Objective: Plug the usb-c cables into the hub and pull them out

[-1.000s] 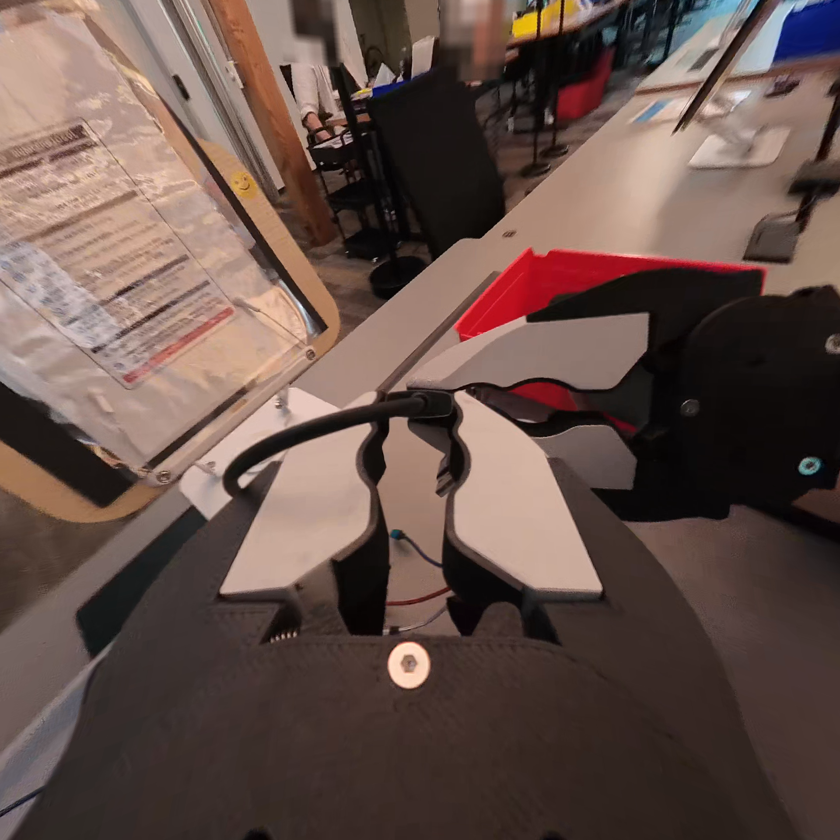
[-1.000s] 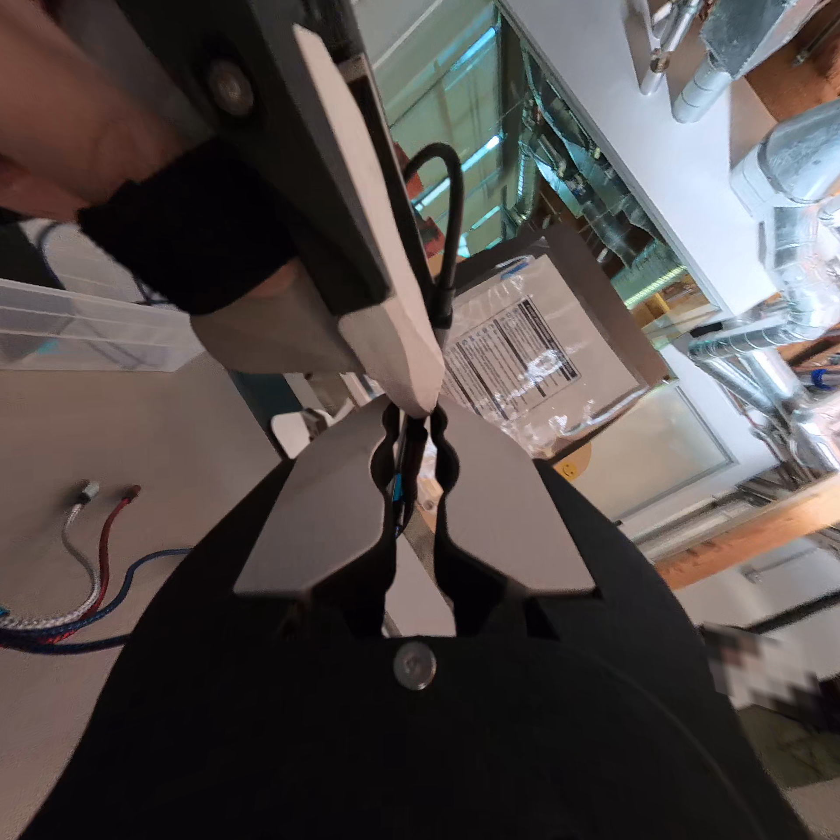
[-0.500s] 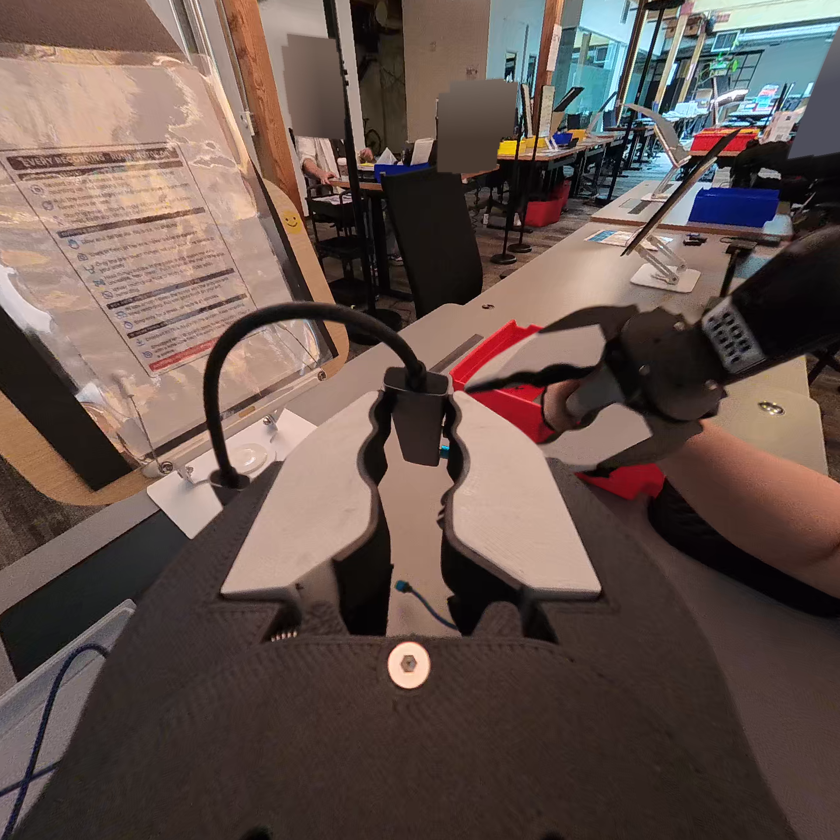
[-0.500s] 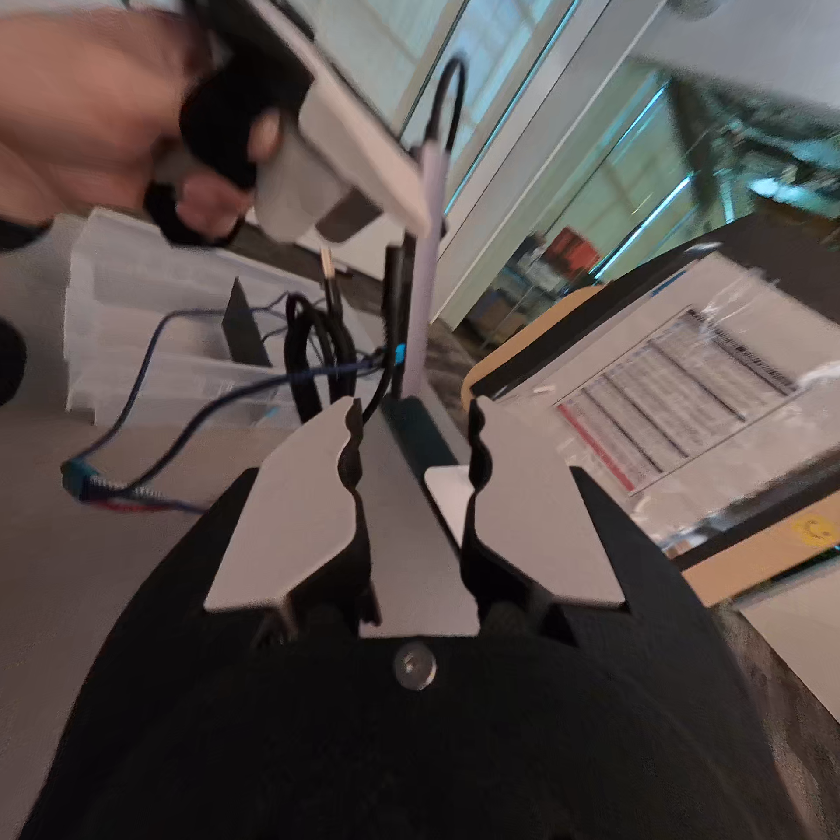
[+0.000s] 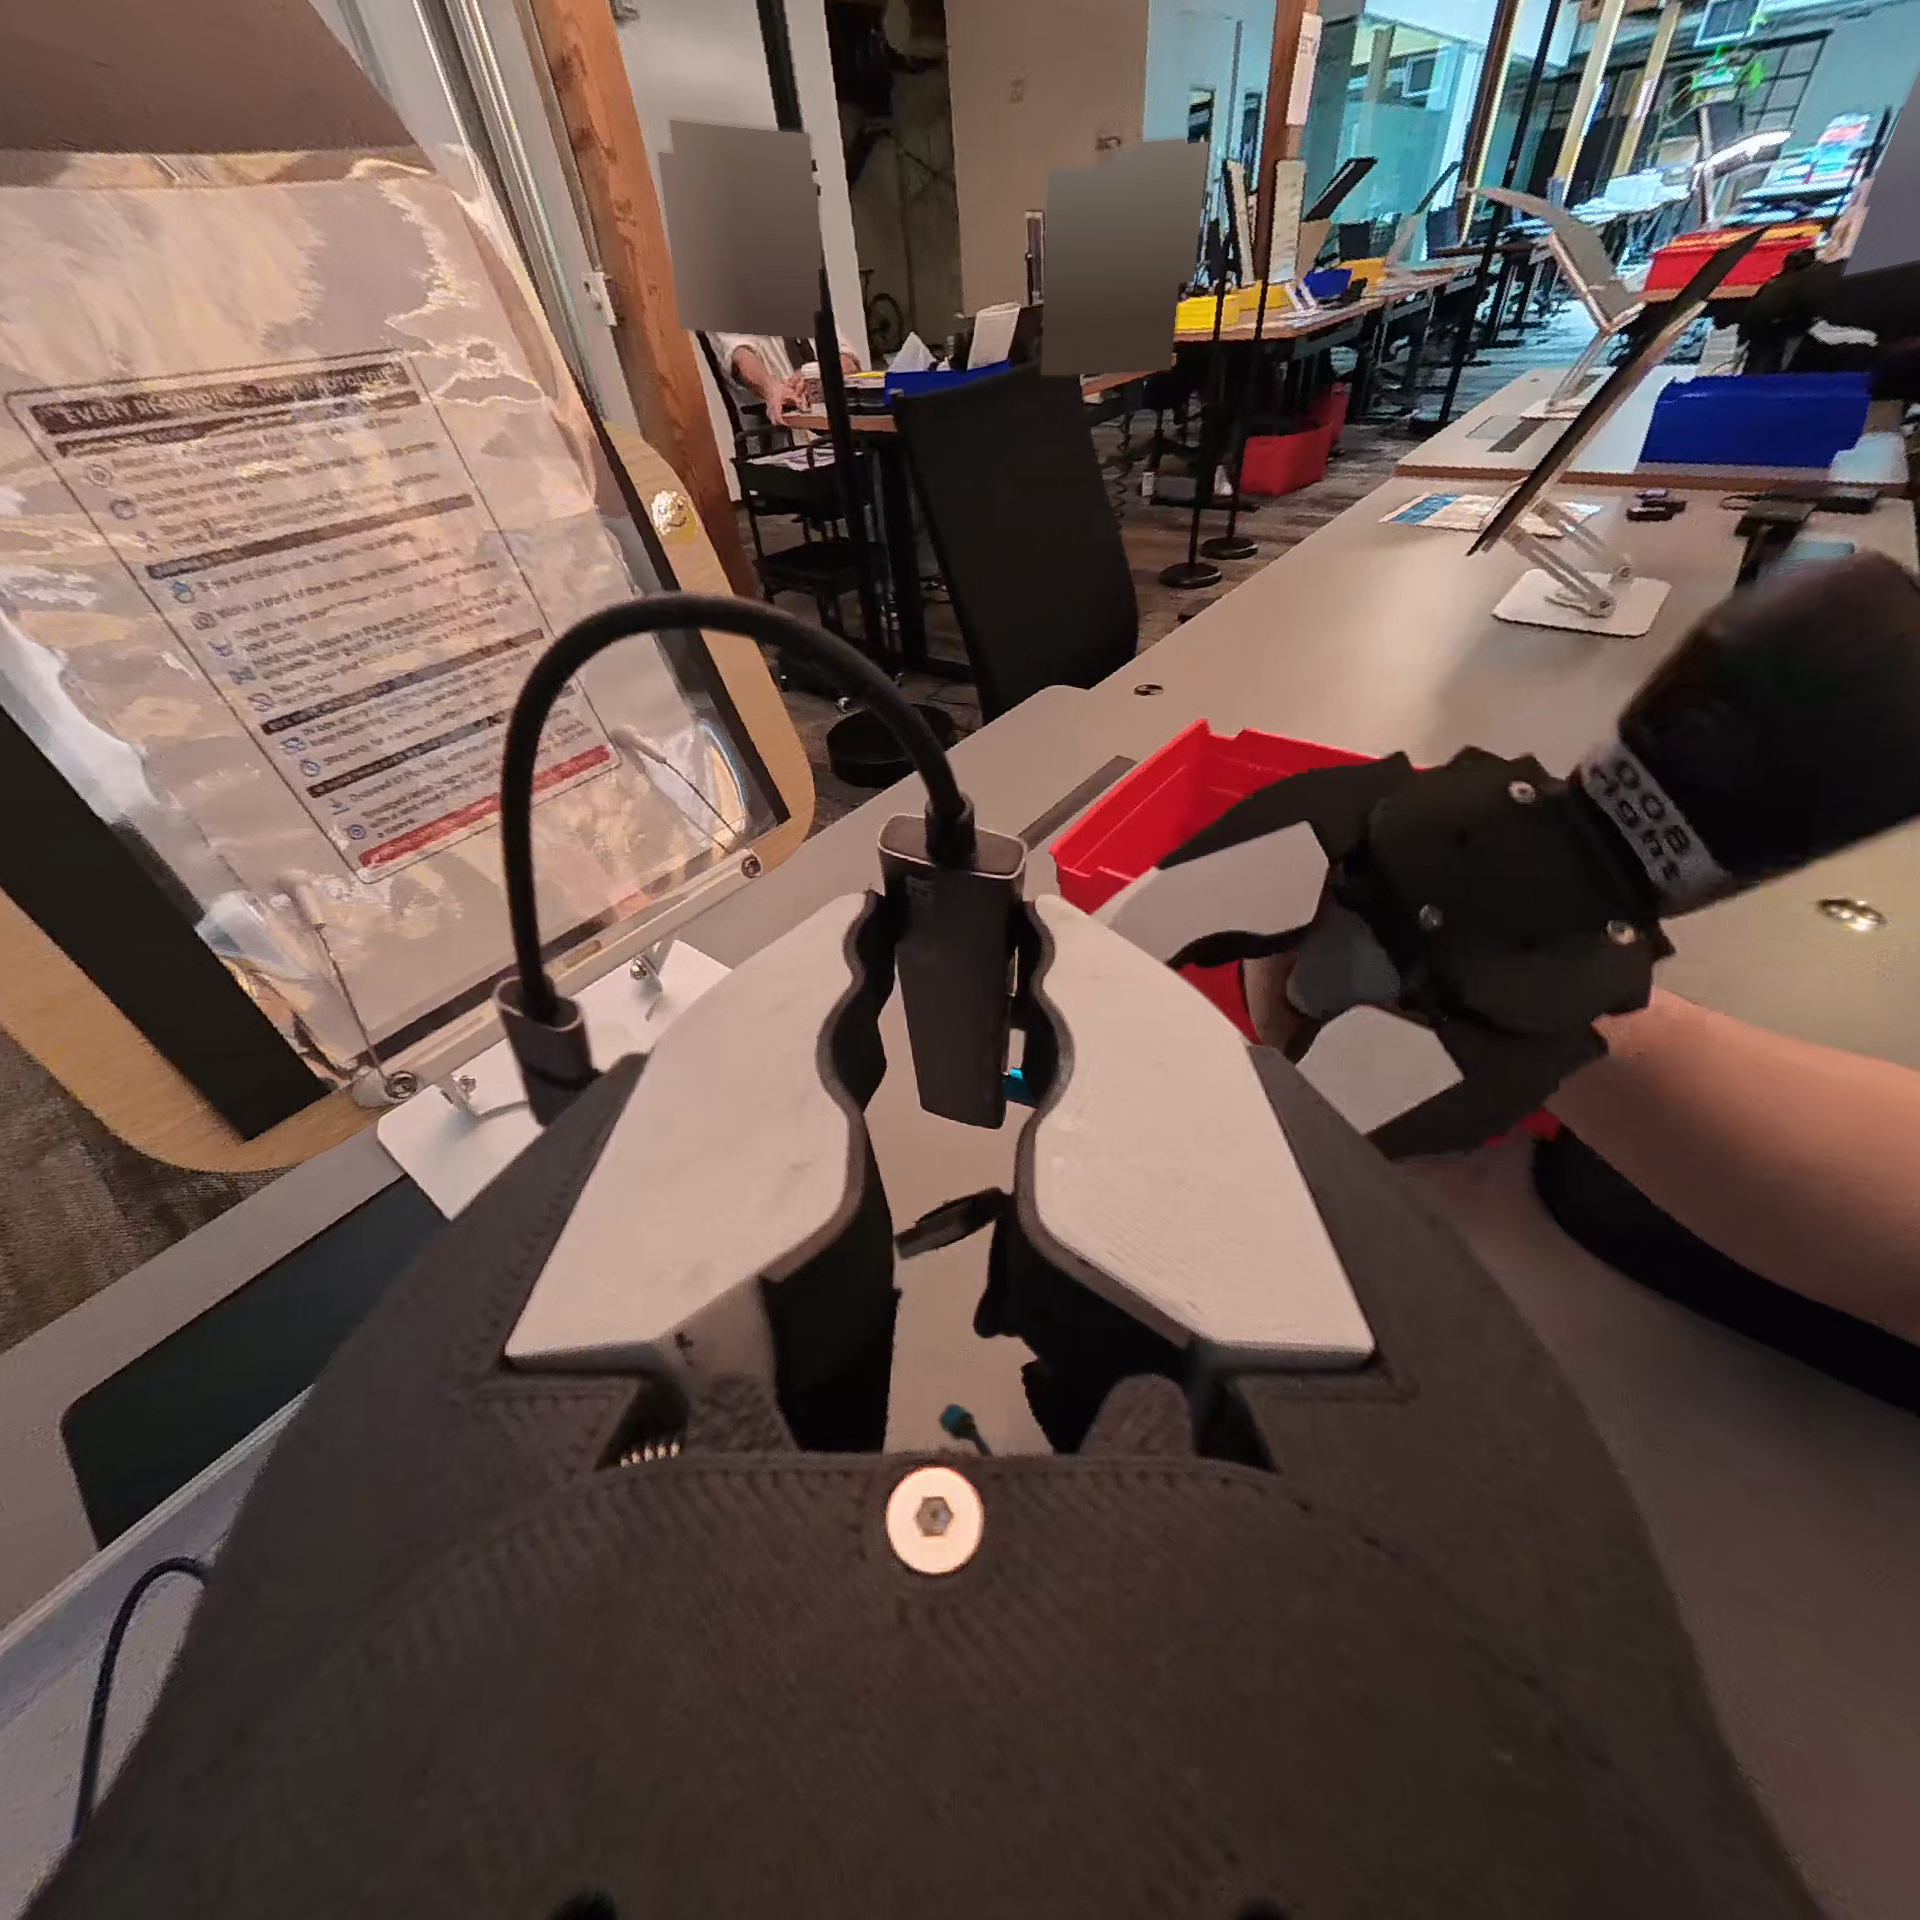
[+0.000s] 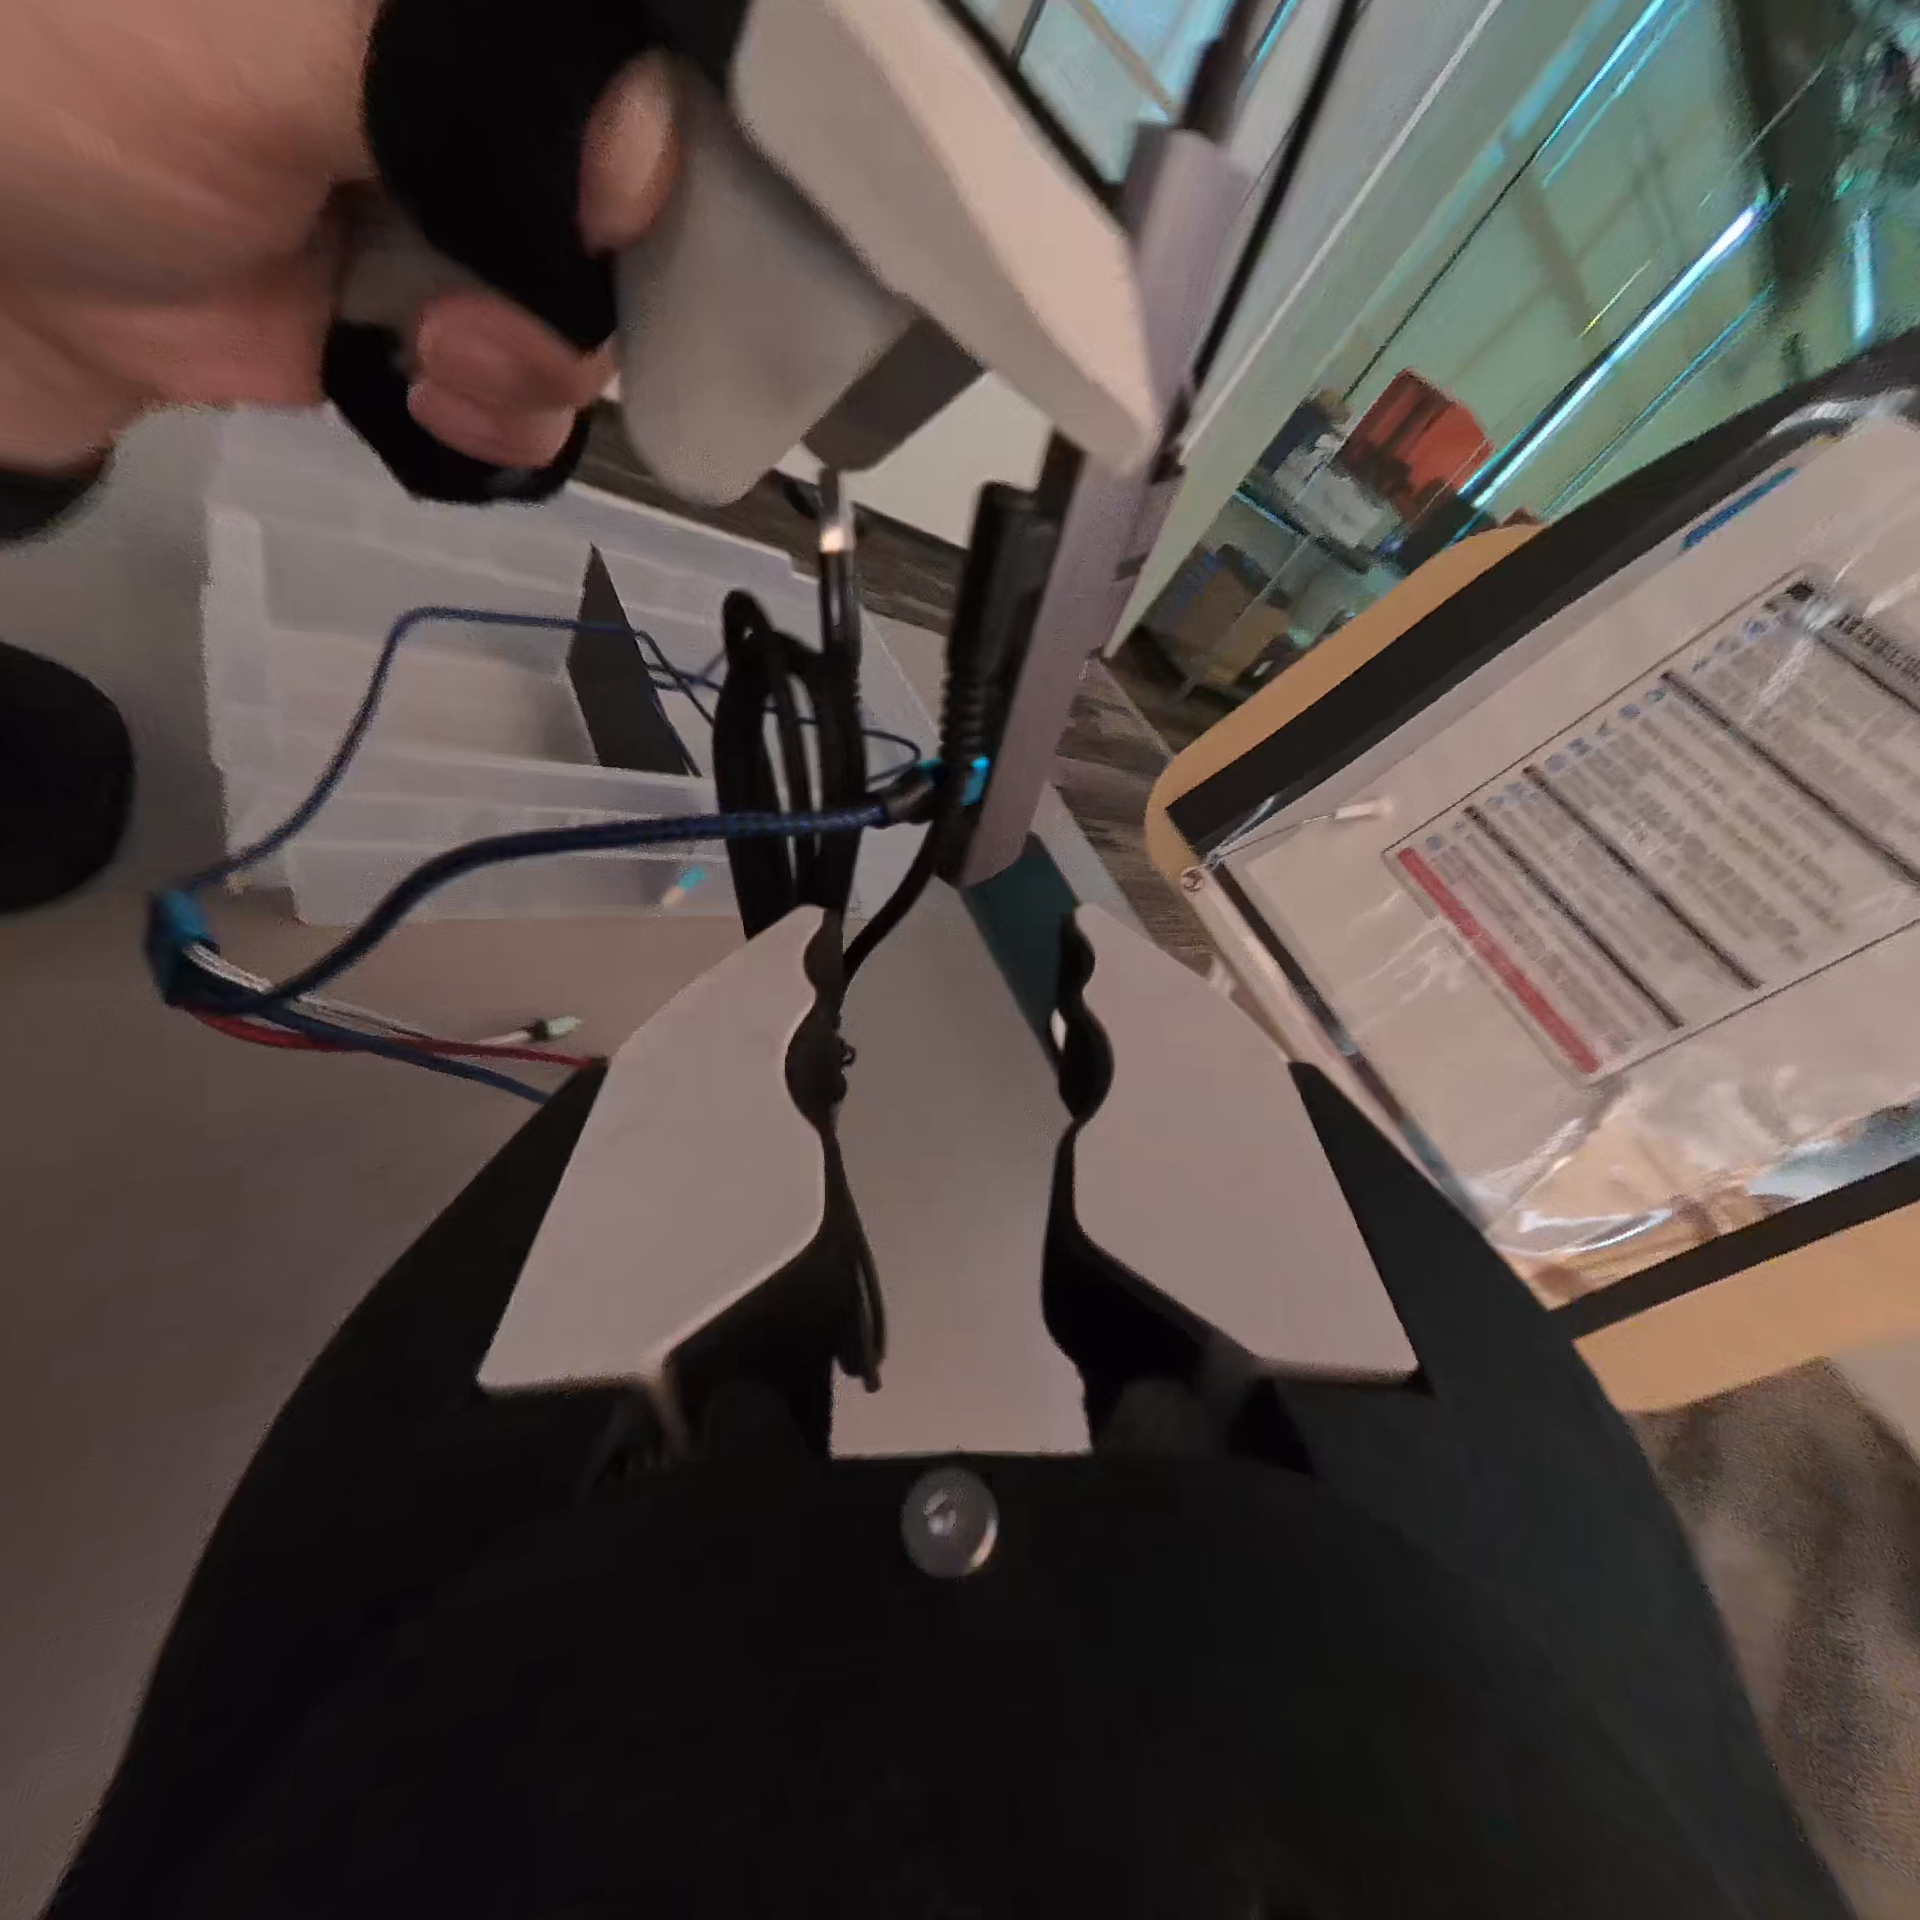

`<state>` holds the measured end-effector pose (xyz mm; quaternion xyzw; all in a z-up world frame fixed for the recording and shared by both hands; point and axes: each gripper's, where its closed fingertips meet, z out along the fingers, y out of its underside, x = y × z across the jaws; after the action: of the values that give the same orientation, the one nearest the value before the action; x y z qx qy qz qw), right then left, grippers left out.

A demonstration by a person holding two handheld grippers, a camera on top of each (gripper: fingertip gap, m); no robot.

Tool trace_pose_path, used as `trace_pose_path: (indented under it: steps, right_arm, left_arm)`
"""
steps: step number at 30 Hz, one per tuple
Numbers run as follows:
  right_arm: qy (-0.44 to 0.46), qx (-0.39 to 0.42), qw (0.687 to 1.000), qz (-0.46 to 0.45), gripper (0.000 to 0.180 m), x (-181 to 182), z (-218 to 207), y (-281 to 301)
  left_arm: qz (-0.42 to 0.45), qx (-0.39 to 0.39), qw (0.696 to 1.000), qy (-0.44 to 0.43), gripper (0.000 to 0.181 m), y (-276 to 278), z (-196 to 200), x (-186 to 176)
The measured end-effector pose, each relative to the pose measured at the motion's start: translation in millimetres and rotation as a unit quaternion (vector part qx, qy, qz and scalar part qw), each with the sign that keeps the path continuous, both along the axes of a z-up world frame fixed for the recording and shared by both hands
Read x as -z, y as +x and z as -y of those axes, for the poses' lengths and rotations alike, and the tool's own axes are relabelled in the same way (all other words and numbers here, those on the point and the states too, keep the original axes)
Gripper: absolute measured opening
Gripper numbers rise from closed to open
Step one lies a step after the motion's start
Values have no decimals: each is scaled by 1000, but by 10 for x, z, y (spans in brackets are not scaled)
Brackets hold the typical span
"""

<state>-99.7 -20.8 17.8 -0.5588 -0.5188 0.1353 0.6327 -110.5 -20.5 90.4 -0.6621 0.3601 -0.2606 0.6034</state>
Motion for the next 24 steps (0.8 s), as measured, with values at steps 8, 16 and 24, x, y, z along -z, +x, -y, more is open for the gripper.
trace_pose_path:
  steps: [8,16,24]
  right_arm:
    - [-165,-36,960,-224,30,-382,68,51]
    - [-48,77,986,-140,32,-157,-105,7]
    - [8,104,988,-113,29,-207,-48,-24]
  left_arm:
    - [-8,-22,1000,15,23,29,-30,15]
    - [-30,-30,999,16,23,221,-26,142]
    - [-34,-55,997,49,22,250,-40,121]
